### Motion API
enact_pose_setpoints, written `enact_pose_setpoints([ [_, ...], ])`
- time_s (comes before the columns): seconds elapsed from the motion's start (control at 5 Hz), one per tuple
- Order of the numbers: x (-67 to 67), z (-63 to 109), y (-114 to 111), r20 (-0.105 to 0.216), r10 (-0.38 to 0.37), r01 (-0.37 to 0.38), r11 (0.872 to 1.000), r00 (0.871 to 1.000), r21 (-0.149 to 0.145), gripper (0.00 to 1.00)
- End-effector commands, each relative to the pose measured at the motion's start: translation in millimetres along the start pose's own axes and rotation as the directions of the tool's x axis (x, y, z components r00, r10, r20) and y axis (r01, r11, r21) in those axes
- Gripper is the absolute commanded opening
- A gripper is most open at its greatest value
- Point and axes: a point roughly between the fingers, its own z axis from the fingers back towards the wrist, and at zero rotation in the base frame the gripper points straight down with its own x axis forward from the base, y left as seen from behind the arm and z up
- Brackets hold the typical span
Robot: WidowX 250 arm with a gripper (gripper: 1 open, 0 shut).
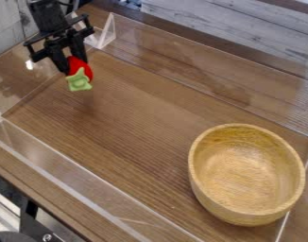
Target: Move the red object to the right side of the table
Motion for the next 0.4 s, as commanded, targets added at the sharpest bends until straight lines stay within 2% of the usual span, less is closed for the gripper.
enact_pose_setpoints([
  [0.0, -13.3, 27.3, -23, 0.066, -0.059, 0.062, 0.997, 0.996, -0.047, 0.00],
  [0.2, -22.5, 25.3, -36, 0.060, -0.105, 0.107, 0.993, 0.993, -0.041, 0.00],
])
